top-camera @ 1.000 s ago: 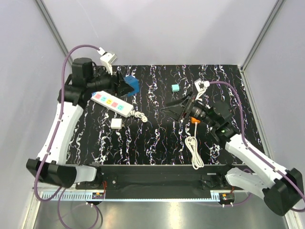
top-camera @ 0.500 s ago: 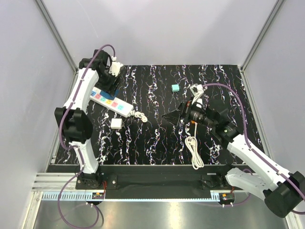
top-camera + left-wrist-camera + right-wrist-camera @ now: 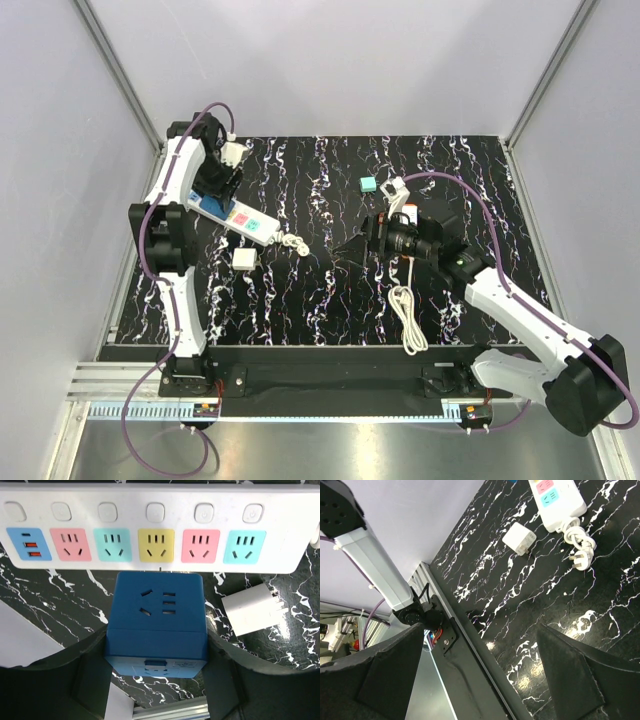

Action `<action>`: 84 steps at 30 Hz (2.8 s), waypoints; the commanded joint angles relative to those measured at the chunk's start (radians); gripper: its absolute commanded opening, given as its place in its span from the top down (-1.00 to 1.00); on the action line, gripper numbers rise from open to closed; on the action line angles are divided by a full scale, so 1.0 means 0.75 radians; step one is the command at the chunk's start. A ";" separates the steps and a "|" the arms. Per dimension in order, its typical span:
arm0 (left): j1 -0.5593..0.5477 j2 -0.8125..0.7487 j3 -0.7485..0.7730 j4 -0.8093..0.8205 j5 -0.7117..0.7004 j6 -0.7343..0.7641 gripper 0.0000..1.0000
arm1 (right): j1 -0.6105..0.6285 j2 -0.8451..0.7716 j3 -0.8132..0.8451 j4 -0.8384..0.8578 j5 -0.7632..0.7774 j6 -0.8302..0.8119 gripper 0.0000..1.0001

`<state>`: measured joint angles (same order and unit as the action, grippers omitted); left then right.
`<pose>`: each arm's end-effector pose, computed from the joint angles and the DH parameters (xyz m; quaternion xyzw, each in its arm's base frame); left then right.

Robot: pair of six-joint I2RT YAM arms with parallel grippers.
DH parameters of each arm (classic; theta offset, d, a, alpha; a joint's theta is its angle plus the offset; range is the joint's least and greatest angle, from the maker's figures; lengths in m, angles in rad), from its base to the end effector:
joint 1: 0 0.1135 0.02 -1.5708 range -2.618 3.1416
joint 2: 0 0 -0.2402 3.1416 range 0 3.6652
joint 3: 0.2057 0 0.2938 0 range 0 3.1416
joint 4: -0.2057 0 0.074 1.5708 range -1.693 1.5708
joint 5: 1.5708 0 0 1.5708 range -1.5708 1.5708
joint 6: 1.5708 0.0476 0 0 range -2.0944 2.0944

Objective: Insert the plug

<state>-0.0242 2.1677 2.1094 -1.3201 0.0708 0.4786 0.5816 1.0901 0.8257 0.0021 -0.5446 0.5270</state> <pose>0.4686 -0.0147 0.2361 0.2508 0.9626 -0.0127 0.1015 0.2480 0.1926 0.2795 -0.1845 0.7595 0.4900 0.3861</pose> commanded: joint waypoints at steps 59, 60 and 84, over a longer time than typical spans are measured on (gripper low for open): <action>-0.011 0.173 0.178 -0.058 -0.055 0.047 1.00 | -0.002 0.193 0.059 0.083 -0.102 -0.046 -0.99; -0.011 0.182 0.180 -0.058 -0.053 0.051 1.00 | -0.002 0.195 0.057 0.085 -0.100 -0.046 -0.99; -0.156 -0.640 -0.364 0.320 1.154 -0.327 1.00 | 0.004 0.318 0.058 0.567 0.129 -0.747 -1.00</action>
<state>-0.1287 1.7233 1.9091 -1.1912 0.6823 0.3485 0.5701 1.4067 0.9787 0.1841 -0.5732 0.1894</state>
